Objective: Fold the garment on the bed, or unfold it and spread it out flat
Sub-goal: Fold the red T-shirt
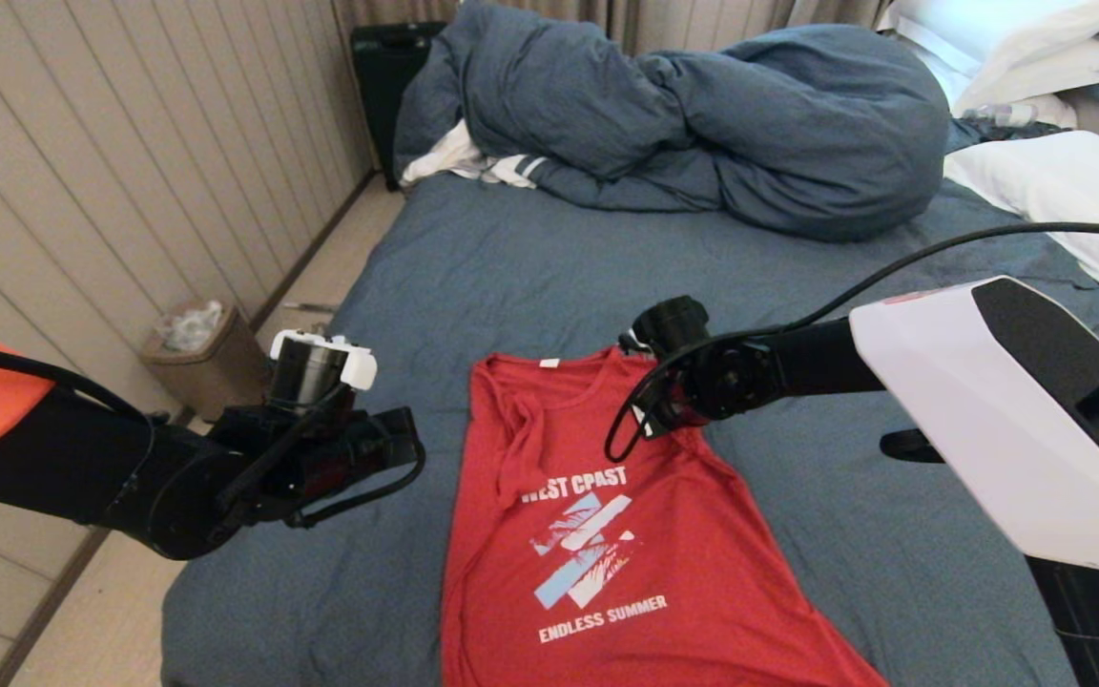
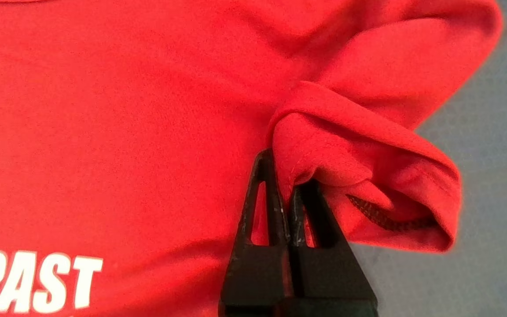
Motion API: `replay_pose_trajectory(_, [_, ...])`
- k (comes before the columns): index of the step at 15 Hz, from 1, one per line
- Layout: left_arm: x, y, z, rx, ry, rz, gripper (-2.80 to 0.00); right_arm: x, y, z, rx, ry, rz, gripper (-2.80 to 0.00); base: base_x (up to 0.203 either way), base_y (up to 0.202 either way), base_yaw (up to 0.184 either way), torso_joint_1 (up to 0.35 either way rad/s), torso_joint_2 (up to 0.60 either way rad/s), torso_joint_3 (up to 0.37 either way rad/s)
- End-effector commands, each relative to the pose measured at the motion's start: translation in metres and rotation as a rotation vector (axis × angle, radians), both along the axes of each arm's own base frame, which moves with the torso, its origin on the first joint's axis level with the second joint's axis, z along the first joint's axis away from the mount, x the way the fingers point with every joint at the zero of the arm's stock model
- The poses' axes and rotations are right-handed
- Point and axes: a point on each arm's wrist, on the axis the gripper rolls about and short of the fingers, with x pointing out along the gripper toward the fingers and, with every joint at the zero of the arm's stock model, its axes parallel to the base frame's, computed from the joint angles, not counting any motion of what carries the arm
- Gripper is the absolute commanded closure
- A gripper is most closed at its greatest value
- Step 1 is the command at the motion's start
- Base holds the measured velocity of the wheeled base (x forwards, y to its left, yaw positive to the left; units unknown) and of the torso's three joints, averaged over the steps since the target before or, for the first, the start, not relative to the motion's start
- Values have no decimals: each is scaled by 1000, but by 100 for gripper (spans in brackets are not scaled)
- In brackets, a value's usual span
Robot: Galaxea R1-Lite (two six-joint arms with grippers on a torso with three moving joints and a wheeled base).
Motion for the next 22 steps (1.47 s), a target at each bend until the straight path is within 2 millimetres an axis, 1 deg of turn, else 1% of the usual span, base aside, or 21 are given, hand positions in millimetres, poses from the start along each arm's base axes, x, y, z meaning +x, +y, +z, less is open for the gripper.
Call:
replay_pose_trajectory(1, [-1,-4,-4,2,9,-9,0,1,5,-8,-10,14,9,-280,0,0,0,0,0,0])
replay_pose_trajectory(4, [-2,-6,-6,6,16,-13,0,0,2,-2,10,5,4,-280,0,0,0,0,0,0])
replay_pose_trajectory(7, [-2,-6,-6,5,16,-13,0,-5,-2,21,54,-33,12,-280,0,0,0,0,0,0])
replay_pose_trajectory(8, [-3,-6,-7,6,19,-17,0,-9,-5,34,84,-47,21,-280,0,0,0,0,0,0])
replay_pose_trajectory(9, [-4,-6,-6,4,14,-17,0,-13,-7,41,100,-52,24,-280,0,0,0,0,0,0])
replay_pose_trajectory(11, [-6,-7,-3,-3,-2,-21,0,-18,-11,45,101,-48,25,-280,0,0,0,0,0,0])
replay_pose_trajectory(14, [-7,-6,-3,-2,-1,-21,0,-18,-8,34,66,-18,48,-280,0,0,0,0,0,0])
replay_pose_trajectory(16, [-8,-6,-3,-2,-2,-22,0,-17,-1,27,35,-14,86,-280,0,0,0,0,0,0])
replay_pose_trajectory(20, [-7,-6,-3,-3,0,-21,0,-9,36,11,27,-30,161,-280,0,0,0,0,0,0])
replay_pose_trajectory(21, [-8,-6,-3,-4,-2,-21,0,-8,41,14,40,-44,163,-280,0,0,0,0,0,0])
replay_pose_trajectory(22, [-8,-6,-2,-5,-5,-22,0,-7,41,25,60,-75,159,-280,0,0,0,0,0,0])
